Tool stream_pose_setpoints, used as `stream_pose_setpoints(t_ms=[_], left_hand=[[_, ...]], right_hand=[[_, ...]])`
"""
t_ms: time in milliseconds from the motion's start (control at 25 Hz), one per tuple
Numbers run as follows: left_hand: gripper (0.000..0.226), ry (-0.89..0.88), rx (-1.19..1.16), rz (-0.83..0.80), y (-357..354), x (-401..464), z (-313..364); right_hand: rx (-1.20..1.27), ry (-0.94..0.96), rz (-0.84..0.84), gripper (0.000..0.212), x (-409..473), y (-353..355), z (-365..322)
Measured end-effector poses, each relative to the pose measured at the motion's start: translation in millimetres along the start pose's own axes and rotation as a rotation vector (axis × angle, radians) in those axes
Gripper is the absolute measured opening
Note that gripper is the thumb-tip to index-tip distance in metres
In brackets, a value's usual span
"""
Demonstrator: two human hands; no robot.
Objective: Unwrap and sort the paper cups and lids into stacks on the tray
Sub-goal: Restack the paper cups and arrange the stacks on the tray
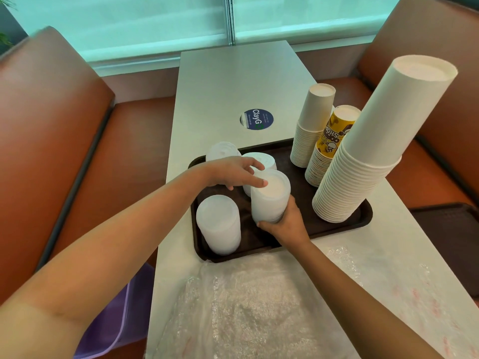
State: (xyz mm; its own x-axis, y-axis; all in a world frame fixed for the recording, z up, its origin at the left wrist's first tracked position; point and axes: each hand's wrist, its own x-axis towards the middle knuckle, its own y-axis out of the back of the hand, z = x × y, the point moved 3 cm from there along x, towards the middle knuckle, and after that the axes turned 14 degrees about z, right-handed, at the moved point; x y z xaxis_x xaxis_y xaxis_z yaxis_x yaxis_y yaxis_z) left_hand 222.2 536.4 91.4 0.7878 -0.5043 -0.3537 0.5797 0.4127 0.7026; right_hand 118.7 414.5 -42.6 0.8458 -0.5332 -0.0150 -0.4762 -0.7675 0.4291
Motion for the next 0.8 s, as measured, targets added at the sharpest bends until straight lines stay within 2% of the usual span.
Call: stream_pose_setpoints(t_ms=[160,360,520,800], left_hand=[[0.053,0.060,-0.034,-0.005,-2.7,1.1,-13.8],[0.039,0.132,-0.140,-0.009,4.1,-0.4,-29.7],[0.025,0.158,-0.163,0.014,5.3,-2.8,-34.2],[0.021,0.206,-0.253,0.084,12.3,-4.1,-47.7]], right_hand=[[-0.029,-0.003,0.008,0.101,-3.6,-9.7,-2.0],[-0.057,0.009,-0.051,0.083,-4.9,-12.2,-3.7],[-0.030,0.001,-0.047,0.079,-7.3,-18.9,-6.0],[0.078,-0.016,-0.050,0.069,-10.0,-34.6,-6.2]])
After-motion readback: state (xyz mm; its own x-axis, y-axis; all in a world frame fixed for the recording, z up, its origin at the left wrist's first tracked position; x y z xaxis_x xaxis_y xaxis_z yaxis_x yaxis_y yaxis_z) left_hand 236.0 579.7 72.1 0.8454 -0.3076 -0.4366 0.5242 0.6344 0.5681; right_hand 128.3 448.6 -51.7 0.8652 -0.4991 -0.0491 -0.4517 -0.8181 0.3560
